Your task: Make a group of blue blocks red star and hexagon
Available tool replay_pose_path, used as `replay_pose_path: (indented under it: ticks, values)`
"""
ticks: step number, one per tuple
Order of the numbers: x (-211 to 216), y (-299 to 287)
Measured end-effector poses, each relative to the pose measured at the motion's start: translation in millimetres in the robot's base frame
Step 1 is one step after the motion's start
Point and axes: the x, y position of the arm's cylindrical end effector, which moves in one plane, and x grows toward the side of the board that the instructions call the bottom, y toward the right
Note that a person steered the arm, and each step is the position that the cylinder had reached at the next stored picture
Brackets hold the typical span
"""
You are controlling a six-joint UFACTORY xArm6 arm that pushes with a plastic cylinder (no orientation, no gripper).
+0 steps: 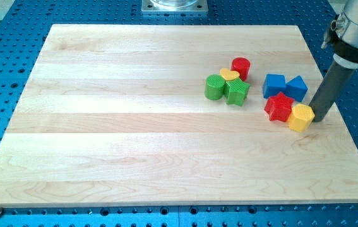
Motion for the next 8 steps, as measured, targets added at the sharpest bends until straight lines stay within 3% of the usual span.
replay_pose_path:
  ticks: [1,2,3,5,6,7,8]
  values:
    - [41,-2]
    - [52,-52]
    - [22,-13]
    - [27,10]
    - [51,-12]
    - [22,-30]
    - [20,-48]
